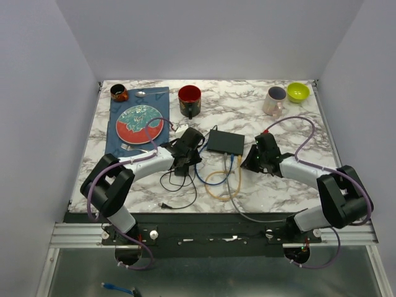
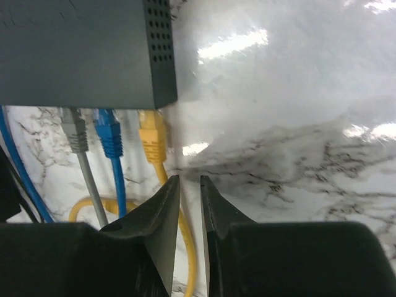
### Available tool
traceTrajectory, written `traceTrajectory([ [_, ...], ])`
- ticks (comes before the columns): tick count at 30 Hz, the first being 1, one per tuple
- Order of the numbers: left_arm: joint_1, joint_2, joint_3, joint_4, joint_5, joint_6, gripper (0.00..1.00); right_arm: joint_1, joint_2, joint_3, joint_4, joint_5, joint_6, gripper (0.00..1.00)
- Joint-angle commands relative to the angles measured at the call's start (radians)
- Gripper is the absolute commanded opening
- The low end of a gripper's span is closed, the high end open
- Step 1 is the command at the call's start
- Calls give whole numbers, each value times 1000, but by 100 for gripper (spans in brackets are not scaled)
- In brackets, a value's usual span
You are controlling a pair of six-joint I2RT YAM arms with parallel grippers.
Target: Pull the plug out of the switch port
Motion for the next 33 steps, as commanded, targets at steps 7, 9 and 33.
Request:
traceTrajectory([
  [7, -19, -65, -72, 17, 11, -11, 33, -7, 226, 195, 10, 81, -1, 29],
  [9, -24, -76, -87, 19, 11, -13, 33, -10, 250, 223, 2, 81, 9, 29],
  [33, 7, 192, 468, -10, 38, 209, 81, -13, -191, 2, 127, -51, -32, 78],
])
